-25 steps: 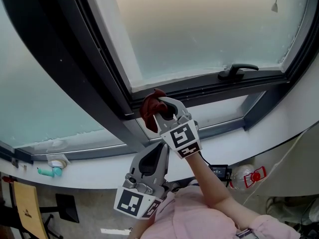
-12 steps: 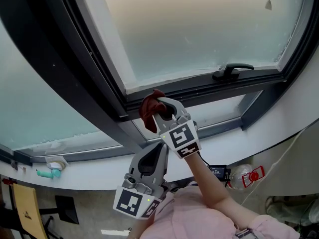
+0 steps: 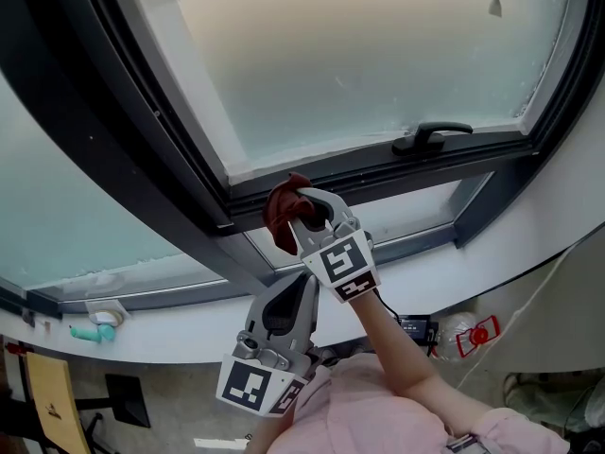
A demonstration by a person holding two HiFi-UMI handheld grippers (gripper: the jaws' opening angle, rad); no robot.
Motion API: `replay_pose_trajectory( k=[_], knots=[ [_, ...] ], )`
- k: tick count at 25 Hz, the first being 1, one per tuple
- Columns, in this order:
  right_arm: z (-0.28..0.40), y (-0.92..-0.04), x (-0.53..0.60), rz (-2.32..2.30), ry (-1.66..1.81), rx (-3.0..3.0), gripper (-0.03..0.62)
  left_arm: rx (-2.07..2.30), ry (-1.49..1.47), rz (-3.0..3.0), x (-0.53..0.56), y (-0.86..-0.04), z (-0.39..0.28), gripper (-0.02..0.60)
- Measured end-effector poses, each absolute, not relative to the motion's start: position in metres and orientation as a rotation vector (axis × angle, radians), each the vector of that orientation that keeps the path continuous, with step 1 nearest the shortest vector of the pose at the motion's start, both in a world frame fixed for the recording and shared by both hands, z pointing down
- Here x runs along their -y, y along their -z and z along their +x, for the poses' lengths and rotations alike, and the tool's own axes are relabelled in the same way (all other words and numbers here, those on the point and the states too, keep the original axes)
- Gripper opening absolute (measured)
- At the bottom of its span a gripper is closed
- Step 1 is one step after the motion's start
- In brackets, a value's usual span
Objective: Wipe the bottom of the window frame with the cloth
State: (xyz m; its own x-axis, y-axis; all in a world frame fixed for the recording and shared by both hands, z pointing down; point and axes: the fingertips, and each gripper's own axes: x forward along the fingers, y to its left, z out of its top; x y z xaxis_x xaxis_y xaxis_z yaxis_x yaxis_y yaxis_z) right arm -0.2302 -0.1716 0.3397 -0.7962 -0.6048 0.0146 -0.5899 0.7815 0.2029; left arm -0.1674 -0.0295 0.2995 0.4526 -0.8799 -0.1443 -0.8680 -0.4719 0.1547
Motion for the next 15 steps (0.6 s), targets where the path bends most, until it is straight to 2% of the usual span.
replay_pose_trajectory(
  k=[15],
  knots=[
    [-0.225,-0.336,0.167,0.839,0.232,3.009,0.055,1.504,0.326,2.656,0.034,-0.298,-0.145,0.003]
  ],
)
